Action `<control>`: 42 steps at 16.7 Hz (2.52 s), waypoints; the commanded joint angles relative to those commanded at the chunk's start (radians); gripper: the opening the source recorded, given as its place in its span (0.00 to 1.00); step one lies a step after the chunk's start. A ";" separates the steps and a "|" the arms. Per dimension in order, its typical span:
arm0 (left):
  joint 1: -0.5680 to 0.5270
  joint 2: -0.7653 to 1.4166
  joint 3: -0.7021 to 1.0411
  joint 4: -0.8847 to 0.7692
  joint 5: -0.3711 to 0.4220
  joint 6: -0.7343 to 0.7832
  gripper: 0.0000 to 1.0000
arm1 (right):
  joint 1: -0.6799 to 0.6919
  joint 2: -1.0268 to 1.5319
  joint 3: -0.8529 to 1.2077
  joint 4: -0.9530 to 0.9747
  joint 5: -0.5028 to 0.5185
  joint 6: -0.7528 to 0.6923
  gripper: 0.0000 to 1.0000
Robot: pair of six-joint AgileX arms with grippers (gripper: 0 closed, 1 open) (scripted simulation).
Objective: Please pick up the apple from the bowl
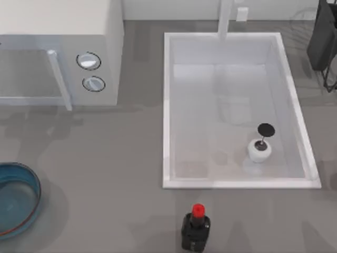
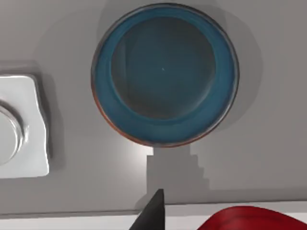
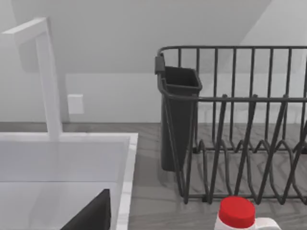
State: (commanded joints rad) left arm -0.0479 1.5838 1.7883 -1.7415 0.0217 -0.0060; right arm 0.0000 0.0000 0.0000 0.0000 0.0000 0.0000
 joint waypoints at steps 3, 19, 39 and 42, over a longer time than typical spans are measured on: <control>-0.065 0.071 0.050 0.029 -0.003 -0.066 0.00 | 0.000 0.000 0.000 0.000 0.000 0.000 1.00; -0.441 0.556 0.273 0.243 -0.018 -0.455 0.00 | 0.000 0.000 0.000 0.000 0.000 0.000 1.00; -0.441 0.572 -0.120 0.659 -0.019 -0.454 0.45 | 0.000 0.000 0.000 0.000 0.000 0.000 1.00; -0.441 0.572 -0.120 0.659 -0.019 -0.454 0.68 | 0.000 0.000 0.000 0.000 0.000 0.000 1.00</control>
State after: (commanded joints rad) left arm -0.4889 2.1560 1.6681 -1.0828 0.0026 -0.4601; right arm 0.0000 0.0000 0.0000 0.0000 0.0000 0.0000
